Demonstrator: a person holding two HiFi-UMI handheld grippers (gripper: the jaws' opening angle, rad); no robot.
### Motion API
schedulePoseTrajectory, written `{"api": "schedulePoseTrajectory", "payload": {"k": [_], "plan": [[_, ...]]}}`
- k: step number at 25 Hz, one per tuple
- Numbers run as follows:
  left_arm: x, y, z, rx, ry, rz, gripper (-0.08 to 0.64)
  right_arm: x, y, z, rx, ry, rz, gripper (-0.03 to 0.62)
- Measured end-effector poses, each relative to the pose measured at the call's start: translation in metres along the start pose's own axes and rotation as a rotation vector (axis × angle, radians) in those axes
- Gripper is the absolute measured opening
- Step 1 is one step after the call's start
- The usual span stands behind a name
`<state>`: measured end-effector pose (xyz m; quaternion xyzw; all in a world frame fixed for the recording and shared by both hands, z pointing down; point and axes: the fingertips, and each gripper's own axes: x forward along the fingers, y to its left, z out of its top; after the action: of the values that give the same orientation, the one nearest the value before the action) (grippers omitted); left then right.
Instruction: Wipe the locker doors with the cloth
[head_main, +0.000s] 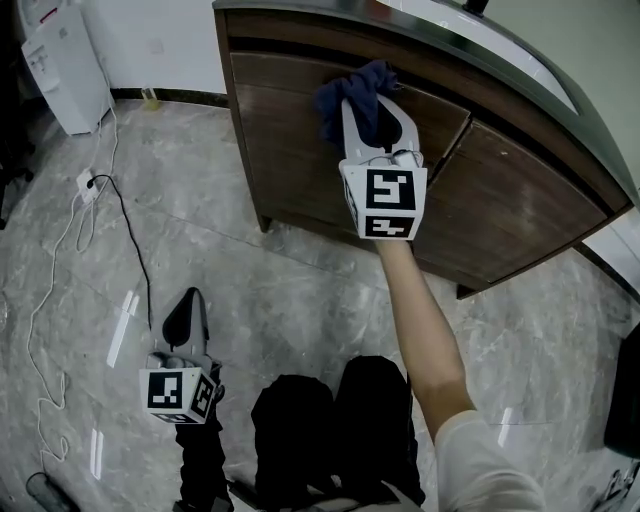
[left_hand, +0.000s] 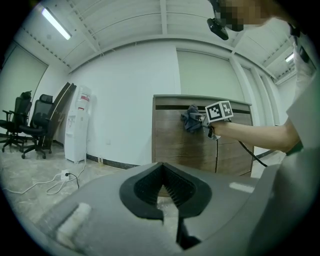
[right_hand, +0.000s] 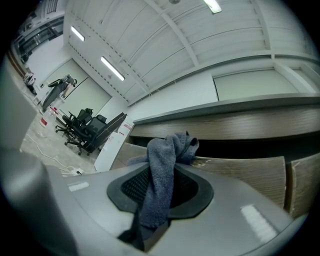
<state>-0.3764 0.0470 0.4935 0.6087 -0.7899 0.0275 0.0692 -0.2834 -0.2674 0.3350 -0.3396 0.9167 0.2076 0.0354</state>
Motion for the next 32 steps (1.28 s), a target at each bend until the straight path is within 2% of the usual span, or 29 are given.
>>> {"api": "schedulePoseTrajectory", "payload": {"k": [17, 25, 32], "plan": [[-0.021, 0.031, -0.004, 0.001, -0.007, 0.036, -0.002, 0.069, 0.09, 0.012, 0.039, 0.003, 0.122, 0.1], [-0.026, 0.041, -0.003, -0.011, -0.003, 0.052, -0.002, 0.096, 0.13, 0.008, 0.055, 0.044, 0.197, 0.1], [-0.023, 0.041, -0.005, -0.014, -0.006, 0.051, -0.002, 0.093, 0.154, -0.024, 0.03, 0.12, 0.272, 0.1]]}}
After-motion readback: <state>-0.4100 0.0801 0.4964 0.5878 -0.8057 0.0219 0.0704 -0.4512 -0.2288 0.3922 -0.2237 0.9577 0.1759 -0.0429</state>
